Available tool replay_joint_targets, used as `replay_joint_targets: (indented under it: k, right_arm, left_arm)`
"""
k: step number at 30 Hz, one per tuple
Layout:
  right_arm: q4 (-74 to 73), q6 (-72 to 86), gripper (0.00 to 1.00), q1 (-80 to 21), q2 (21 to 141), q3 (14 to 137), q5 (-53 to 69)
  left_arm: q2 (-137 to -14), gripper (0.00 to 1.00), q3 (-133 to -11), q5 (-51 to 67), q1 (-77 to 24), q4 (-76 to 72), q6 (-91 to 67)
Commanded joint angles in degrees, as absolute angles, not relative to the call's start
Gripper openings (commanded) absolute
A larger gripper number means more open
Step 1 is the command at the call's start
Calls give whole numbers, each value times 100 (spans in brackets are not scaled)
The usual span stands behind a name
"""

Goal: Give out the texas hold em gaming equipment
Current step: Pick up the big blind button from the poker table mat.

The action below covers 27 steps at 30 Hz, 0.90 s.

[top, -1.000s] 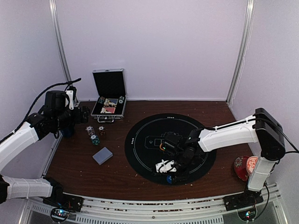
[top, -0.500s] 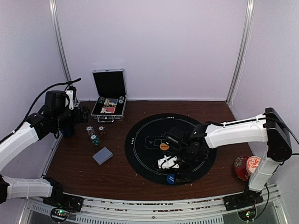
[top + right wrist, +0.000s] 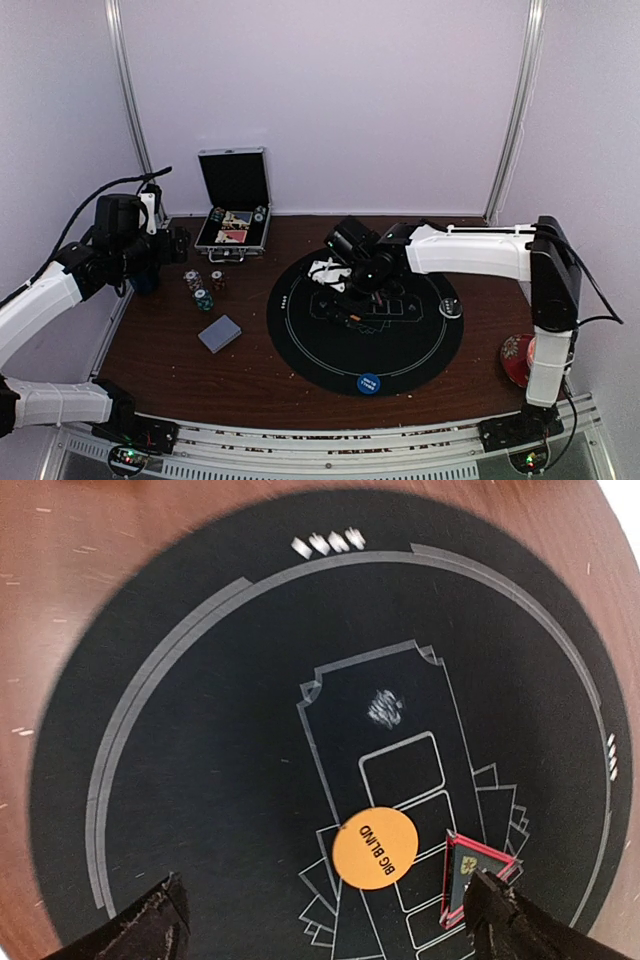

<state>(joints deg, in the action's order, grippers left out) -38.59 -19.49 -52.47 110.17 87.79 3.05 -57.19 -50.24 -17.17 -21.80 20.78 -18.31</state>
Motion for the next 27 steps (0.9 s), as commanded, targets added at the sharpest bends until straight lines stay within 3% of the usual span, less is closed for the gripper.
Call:
replay_joint_targets:
  k: [1, 14, 27]
  right_arm:
    - [-4056, -1180, 97, -5090, 11567, 9111, -72]
    - [-4019, -898, 91, -4414, 11905, 8925, 608]
    - [-4093, -1110, 83, -4386, 11994, 8839, 1011]
  left_arm:
    - [-5669, 98, -5009, -1727, -2145, 1826, -1749]
    - [-5719, 98, -5001, -1731, -2140, 1828, -1758]
    - [-5734, 98, -5010, -1724, -2136, 1823, -1758]
